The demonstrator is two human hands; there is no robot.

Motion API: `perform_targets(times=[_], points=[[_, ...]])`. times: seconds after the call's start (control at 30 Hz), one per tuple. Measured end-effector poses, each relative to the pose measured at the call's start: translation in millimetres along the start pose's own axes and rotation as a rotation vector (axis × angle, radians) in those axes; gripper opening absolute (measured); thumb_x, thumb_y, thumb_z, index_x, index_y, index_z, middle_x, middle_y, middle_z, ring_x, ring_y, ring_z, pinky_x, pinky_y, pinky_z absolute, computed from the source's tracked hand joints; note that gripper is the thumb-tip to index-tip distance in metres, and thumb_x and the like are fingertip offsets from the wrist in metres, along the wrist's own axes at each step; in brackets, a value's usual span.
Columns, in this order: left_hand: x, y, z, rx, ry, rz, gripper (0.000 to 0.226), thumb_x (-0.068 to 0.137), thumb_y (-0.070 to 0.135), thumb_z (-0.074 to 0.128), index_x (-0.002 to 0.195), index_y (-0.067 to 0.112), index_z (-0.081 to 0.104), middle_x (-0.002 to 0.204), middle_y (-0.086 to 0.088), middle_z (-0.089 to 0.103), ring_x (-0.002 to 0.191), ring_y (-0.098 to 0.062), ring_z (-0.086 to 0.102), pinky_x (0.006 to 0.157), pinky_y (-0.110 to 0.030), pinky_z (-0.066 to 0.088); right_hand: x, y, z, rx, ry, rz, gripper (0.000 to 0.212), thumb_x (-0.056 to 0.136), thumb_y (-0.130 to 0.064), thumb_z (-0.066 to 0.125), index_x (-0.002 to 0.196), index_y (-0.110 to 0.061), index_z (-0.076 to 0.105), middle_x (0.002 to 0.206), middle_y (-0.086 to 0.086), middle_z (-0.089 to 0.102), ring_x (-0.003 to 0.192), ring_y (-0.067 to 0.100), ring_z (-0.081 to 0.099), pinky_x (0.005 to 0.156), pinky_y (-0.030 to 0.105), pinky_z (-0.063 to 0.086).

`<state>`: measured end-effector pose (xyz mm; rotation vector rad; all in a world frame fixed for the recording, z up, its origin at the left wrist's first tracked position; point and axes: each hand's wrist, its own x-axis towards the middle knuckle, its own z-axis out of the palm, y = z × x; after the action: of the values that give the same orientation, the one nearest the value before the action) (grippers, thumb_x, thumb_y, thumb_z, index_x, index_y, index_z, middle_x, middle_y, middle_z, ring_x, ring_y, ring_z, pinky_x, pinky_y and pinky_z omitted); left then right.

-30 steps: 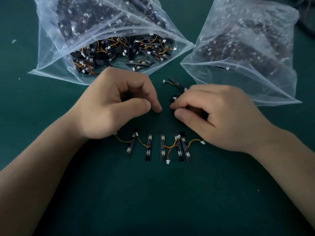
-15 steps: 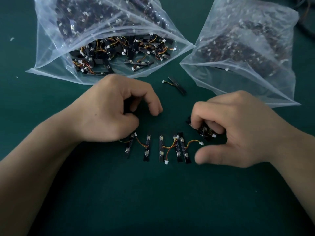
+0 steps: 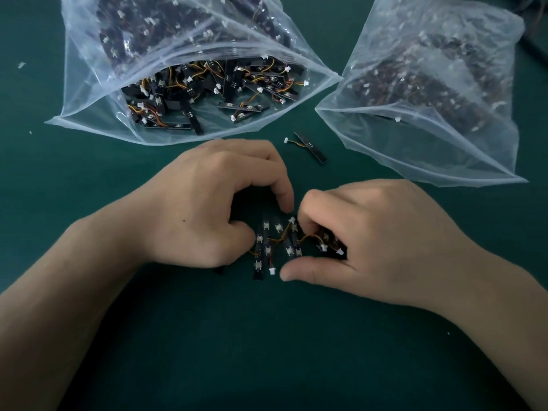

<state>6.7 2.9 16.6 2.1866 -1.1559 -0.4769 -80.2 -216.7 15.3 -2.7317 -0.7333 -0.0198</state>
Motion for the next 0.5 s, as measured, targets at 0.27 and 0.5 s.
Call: perform_targets(times=[0.27,0.5], points=[[0.7,-3.0,-5.6,-0.138,-0.001,-0.033,0.065,0.054,0.008,0.057,0.109,0.042,0.067,0.105,0.018,0.066,0.089,-0.017,0.061,0.074,-0.026,0.046,2.4,-2.8,-2.6,0.067,0.022,0.105,0.054,0.086,-0.082,0.051,0.094,-0.029,0.044,0.059,-0.019,0.038,0.050,0.008,0.045,0.045,0.027,0.035],[5.7,-10.6,-4.6,-0.011,-0.078,-0.030,0.078,0.056,0.010,0.060,0.115,0.060,0.049,0.103,0.030,0.057,0.087,-0.008,0.056,0.073,-0.008,0.040,2.4,-1.3,-0.6,0.063,0.037,0.076,0.050,0.087,-0.080,0.051,0.085,-0.032,0.038,0.060,-0.018,0.037,0.053,0.009,0.042,0.047,0.029,0.035]])
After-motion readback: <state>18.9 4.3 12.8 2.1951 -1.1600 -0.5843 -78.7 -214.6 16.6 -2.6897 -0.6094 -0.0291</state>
